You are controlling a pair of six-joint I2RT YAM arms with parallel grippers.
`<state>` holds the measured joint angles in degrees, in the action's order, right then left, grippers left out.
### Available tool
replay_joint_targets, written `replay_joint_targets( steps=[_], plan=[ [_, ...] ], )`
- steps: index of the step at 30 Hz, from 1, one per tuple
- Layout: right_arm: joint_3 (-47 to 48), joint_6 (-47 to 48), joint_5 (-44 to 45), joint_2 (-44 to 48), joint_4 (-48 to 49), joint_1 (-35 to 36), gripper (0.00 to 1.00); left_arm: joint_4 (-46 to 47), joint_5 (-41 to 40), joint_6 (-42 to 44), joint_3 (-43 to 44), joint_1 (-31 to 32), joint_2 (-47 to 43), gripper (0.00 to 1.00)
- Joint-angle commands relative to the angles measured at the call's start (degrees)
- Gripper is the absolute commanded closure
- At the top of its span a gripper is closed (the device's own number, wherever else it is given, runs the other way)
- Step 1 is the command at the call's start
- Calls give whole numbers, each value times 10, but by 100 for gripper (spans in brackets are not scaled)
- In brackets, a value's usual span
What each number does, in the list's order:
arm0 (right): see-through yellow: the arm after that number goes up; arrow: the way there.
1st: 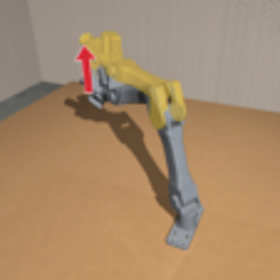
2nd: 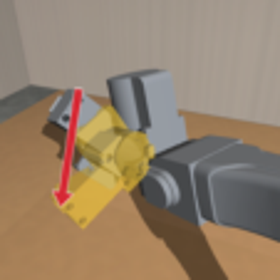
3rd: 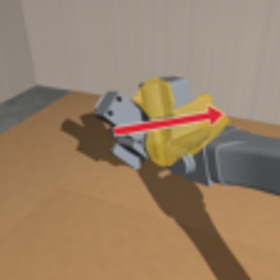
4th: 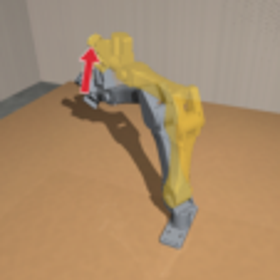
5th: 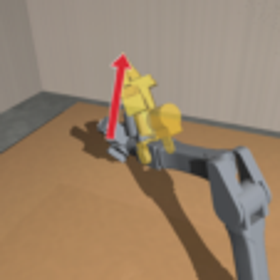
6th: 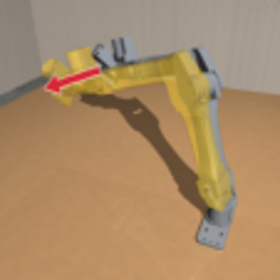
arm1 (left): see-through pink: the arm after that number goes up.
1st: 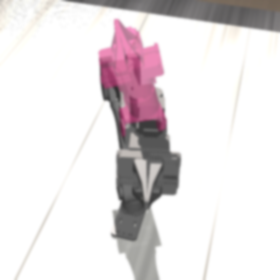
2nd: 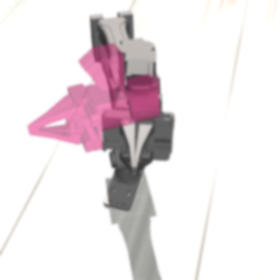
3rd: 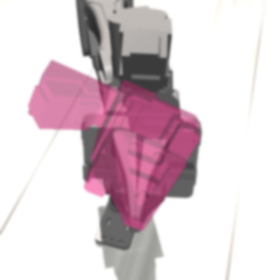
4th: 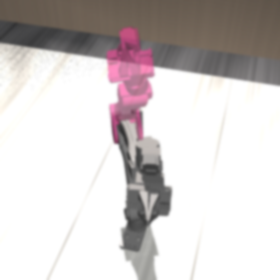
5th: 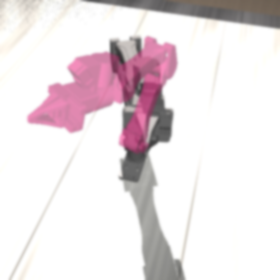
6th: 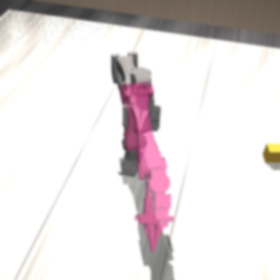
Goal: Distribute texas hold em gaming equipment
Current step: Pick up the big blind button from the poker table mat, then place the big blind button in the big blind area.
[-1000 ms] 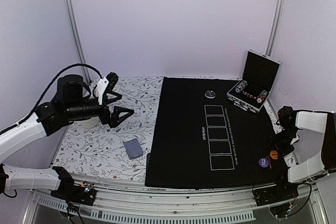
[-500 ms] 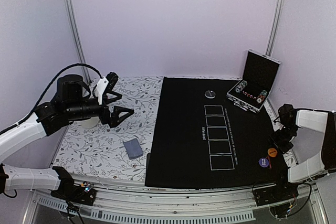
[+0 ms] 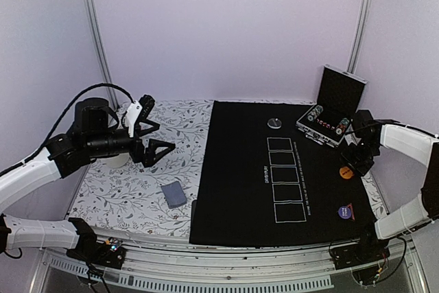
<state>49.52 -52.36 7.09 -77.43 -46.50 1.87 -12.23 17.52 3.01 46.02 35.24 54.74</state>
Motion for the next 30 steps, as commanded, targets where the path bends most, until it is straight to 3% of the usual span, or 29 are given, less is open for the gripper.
replay_joint_targets(
  steps=[1, 9, 16, 24, 30],
  plan=[
    [61, 14, 25, -30, -13, 60, 60, 13, 2, 4, -7, 11, 8, 2],
    [236, 40, 91, -168, -55, 234, 60, 18, 11, 4, -11, 11, 29, 2],
    [383, 95, 98, -310, -46, 354, 60, 21, 10, 7, -14, 10, 42, 2],
    [520, 171, 122, -429, -33, 437, 59, 26, 10, 8, -17, 11, 52, 2],
    [531, 240, 117, -451, -10, 463, 59, 26, 4, 9, -17, 11, 53, 2]
  ],
)
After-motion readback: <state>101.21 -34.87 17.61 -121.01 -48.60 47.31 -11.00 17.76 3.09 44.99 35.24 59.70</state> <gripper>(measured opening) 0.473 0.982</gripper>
